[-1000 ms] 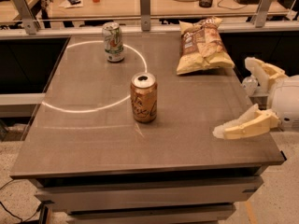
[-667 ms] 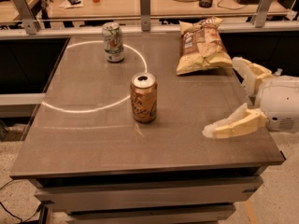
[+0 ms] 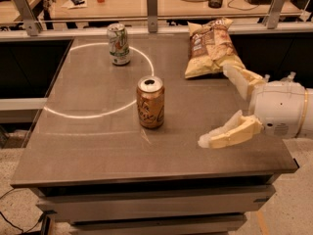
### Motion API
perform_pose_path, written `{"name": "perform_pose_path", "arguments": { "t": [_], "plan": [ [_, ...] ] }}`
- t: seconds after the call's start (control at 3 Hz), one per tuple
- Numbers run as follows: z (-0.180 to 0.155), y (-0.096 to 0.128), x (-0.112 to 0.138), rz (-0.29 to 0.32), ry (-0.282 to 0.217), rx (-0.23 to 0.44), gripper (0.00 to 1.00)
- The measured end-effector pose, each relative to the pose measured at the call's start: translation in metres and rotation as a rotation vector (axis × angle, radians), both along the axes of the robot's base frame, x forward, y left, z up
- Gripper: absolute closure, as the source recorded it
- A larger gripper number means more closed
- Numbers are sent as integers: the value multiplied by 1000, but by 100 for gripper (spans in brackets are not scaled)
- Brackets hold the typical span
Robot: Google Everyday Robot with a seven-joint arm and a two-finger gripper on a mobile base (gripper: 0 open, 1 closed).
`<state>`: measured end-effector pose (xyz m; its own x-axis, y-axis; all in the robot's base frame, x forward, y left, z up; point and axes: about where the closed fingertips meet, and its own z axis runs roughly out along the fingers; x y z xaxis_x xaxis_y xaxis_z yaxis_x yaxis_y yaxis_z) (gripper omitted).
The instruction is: Knock orange can over
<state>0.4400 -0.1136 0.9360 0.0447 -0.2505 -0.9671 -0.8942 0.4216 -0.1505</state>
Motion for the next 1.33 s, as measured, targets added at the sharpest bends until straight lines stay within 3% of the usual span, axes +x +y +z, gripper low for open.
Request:
{"name": "perform_pose_path", "arguments": {
  "t": [0.67, 1.33],
  "plan": [
    [-11, 17, -2, 43, -6, 13, 0],
    [-50, 50, 2, 103, 60, 37, 0]
  ]
}}
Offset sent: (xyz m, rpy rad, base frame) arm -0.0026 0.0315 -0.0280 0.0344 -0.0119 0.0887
